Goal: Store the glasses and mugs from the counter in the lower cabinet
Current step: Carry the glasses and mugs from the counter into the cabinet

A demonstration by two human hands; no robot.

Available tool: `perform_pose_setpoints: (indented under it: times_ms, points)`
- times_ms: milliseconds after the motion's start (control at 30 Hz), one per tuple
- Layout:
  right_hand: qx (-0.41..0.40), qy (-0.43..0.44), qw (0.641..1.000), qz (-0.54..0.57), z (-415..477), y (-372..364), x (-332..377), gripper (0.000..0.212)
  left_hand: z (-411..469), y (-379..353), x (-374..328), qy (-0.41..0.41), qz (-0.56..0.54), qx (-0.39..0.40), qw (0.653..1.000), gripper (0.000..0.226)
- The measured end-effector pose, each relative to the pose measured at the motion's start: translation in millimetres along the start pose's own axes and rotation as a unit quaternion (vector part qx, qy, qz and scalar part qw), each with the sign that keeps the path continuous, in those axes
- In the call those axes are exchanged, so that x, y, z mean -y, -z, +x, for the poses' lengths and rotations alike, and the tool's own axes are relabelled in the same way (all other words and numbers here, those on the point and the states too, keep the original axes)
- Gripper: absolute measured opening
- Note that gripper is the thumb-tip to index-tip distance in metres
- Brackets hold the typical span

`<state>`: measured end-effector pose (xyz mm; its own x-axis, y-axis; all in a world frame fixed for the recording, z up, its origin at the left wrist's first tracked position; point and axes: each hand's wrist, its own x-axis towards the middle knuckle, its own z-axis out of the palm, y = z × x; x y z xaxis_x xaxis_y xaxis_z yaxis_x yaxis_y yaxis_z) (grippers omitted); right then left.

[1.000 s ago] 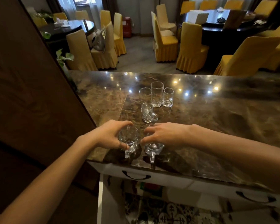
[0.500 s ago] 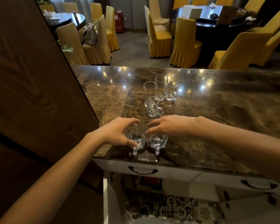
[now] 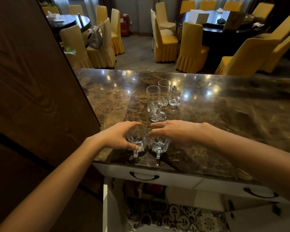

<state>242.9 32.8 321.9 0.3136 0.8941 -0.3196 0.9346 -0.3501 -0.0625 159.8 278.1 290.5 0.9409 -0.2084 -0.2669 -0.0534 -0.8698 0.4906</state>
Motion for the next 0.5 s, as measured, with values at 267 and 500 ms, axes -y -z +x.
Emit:
perform_pose_setpoints:
  times_ms: [267, 500]
  points:
    - [-0.05, -0.045, 0.996, 0.055, -22.6, 20.9, -8.5, 0.1, -1.0, 6.9, -25.7, 0.0, 0.0, -0.074, 0.997, 0.092]
    - [-0.13, -0.094, 0.985, 0.063, -30.0, 12.7, -36.7, 0.106, 12.4, 21.0, -64.8, 0.0, 0.001, -0.182, 0.983, 0.07]
